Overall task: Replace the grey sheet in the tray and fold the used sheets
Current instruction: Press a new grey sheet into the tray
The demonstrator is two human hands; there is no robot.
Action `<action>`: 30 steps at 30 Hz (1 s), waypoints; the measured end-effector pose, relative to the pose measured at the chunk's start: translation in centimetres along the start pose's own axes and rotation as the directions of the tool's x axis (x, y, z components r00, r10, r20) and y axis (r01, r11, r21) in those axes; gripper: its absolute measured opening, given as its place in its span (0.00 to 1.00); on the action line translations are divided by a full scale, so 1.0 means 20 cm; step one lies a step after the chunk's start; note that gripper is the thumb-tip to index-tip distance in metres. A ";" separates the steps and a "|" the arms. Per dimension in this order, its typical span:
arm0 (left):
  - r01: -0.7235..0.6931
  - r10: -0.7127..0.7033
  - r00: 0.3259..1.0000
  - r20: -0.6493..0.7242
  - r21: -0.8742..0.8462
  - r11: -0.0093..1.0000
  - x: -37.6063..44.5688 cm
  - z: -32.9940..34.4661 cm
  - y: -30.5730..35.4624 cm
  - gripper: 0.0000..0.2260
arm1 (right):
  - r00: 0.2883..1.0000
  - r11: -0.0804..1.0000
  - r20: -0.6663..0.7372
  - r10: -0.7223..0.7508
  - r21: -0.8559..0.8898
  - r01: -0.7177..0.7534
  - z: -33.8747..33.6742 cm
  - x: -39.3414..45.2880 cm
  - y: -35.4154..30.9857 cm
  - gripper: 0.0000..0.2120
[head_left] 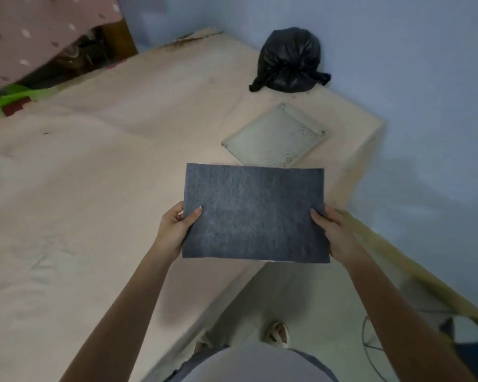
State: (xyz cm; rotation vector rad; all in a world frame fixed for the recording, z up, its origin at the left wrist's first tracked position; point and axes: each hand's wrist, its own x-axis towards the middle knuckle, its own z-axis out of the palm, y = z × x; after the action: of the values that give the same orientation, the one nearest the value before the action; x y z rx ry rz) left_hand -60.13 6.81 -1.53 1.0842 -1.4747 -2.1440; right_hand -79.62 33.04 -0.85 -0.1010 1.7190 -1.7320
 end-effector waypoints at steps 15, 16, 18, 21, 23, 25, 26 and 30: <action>0.022 -0.027 0.993 0.119 0.043 0.999 -0.02 1.00 -0.19 0.10 | 0.988 0.996 -0.155 -0.013 0.088 0.027 -0.96 -0.07 -0.11 0.08; 0.022 -0.028 0.992 0.127 0.049 0.999 -0.03 1.05 -0.20 0.10 | 0.985 0.996 -0.174 -0.006 0.088 0.022 -1.00 -0.07 -0.11 0.08; 0.019 -0.028 0.989 0.144 0.062 0.998 -0.03 1.14 -0.20 0.08 | 0.979 0.994 -0.203 0.022 0.106 -0.001 -1.09 -0.07 -0.12 0.05; 0.015 -0.030 0.984 0.176 0.083 0.996 -0.01 1.24 -0.20 0.07 | 0.989 0.987 -0.118 0.092 0.142 -0.075 -1.20 -0.09 -0.12 0.14; 0.017 -0.039 0.980 0.197 0.116 0.993 0.01 1.31 -0.19 0.07 | 0.989 0.979 -0.024 0.148 0.148 -0.143 -1.26 -0.11 -0.12 0.19; 0.016 -0.049 0.977 0.206 0.161 0.987 0.04 1.37 -0.18 0.10 | 0.986 0.971 -0.009 0.169 0.174 -0.165 -1.31 -0.10 -0.10 0.19; 0.011 -0.051 0.976 0.211 0.184 0.983 0.06 1.40 -0.18 0.11 | 0.986 0.969 -0.031 0.164 0.192 -0.155 -1.33 -0.09 -0.08 0.18; -0.018 -0.047 0.968 0.248 0.255 0.967 0.14 1.51 -0.19 0.10 | 0.987 0.962 -0.083 0.135 0.248 -0.110 -1.42 -0.02 -0.06 0.14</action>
State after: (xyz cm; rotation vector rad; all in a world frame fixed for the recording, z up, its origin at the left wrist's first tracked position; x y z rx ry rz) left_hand -83.62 26.21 -0.67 0.9274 -1.9081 -2.2128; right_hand -94.16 57.36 -3.02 0.2003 1.5323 -1.8650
